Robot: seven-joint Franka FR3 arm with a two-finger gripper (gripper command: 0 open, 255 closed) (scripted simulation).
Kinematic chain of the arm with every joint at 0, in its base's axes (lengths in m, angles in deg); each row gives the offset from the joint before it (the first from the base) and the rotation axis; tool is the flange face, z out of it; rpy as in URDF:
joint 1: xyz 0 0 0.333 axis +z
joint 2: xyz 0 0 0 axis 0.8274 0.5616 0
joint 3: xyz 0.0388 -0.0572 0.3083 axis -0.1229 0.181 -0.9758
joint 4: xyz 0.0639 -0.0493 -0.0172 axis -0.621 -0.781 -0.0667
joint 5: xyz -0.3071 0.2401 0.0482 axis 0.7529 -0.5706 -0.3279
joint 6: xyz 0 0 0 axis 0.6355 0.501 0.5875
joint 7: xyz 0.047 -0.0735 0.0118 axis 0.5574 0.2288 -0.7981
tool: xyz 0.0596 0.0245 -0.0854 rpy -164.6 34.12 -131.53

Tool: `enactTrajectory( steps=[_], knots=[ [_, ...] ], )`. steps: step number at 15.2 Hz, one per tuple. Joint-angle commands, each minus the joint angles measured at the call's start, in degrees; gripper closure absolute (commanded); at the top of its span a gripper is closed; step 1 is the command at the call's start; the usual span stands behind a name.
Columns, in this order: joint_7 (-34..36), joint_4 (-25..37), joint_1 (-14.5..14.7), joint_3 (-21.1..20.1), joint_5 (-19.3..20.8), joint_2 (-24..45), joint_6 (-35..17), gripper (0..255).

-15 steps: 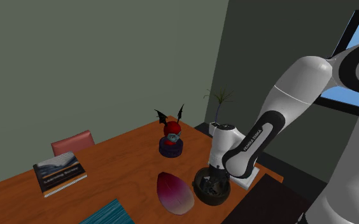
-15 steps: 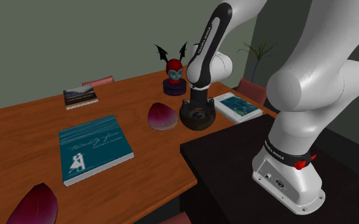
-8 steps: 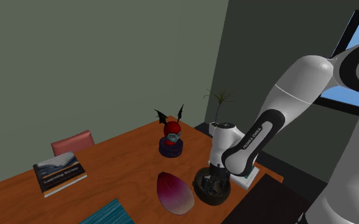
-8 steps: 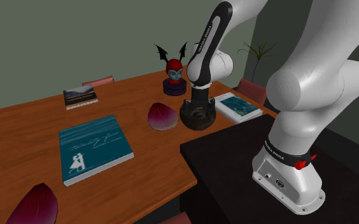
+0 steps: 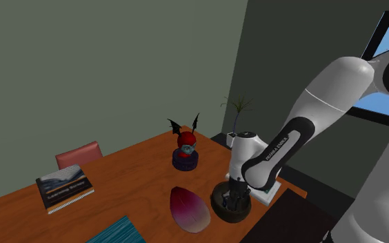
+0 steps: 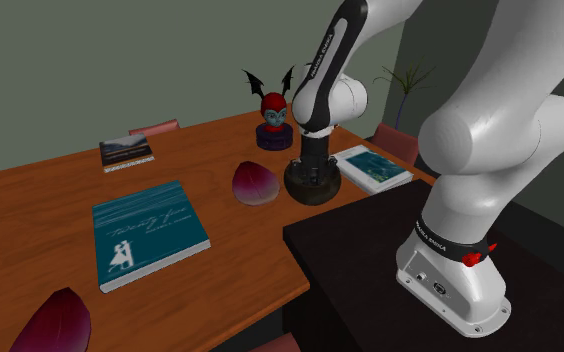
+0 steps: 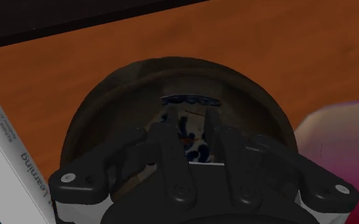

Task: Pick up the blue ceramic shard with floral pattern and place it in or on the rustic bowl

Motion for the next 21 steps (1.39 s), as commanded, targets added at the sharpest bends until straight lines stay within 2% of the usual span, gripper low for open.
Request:
enactTrajectory(
  steps=[1, 4, 5, 6, 7, 9, 16, 21],
  knots=[
    [-1.2, -0.3, -0.2, -0.6, -1.8, -2.1, 2.0, 255],
    [-2.6, -0.4, -0.1, -1.1, -4.0, -5.5, 5.2, 255],
    [-2.1, -0.2, -0.1, -0.8, -3.1, -4.2, 4.0, 255],
    [-2.1, -0.2, -0.1, -0.8, -3.1, -4.2, 4.0, 0],
    [-5.3, 10.9, -2.6, 2.2, -6.3, 3.6, 19.0, 0],
    [-4.6, 33.7, -6.7, 6.6, -8.9, 23.2, 45.3, 0],
    [-4.8, 29.7, -6.2, 5.8, -9.5, 24.6, 39.9, 0],
    [-5.1, 29.4, -5.7, 6.1, -9.8, 24.6, 39.5, 0]
  ],
)
